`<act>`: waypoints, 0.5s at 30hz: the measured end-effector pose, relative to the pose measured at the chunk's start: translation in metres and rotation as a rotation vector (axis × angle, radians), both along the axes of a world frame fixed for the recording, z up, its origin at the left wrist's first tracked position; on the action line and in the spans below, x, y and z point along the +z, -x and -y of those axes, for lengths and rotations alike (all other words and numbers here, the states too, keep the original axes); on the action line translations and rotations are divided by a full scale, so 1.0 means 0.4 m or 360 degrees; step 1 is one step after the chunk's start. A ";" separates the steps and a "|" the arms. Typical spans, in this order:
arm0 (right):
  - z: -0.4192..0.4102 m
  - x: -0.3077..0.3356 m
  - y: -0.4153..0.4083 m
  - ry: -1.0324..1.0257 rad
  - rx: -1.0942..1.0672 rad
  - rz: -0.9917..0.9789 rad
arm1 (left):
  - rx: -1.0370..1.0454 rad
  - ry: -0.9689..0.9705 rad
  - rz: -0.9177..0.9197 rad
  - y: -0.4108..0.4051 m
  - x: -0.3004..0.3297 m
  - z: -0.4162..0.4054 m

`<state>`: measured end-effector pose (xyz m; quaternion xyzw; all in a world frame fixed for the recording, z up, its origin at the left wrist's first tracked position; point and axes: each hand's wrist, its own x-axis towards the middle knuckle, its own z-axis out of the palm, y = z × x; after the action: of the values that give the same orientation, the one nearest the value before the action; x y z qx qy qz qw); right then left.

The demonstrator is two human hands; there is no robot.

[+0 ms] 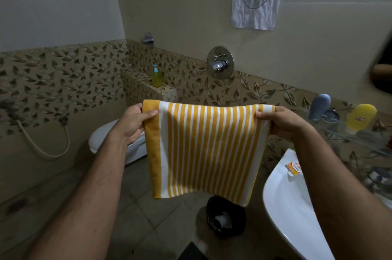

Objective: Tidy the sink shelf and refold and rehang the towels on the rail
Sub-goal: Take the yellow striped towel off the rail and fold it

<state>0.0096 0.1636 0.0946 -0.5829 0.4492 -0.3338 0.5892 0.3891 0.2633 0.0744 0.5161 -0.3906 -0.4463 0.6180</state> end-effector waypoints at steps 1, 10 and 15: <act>-0.002 -0.012 -0.003 0.0020 -0.0109 -0.0130 | 0.0034 -0.0044 0.0178 0.000 -0.009 0.001; 0.013 -0.001 -0.019 0.0160 -0.0464 -0.0235 | 0.0332 -0.0021 0.0419 0.018 -0.019 0.024; 0.029 0.013 -0.005 -0.0053 -0.0112 0.0120 | 0.0559 -0.0011 0.0161 0.042 -0.004 0.041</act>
<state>0.0114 0.1518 0.0999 -0.5438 0.4523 -0.3686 0.6033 0.3723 0.2470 0.0726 0.6004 -0.3236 -0.3062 0.6642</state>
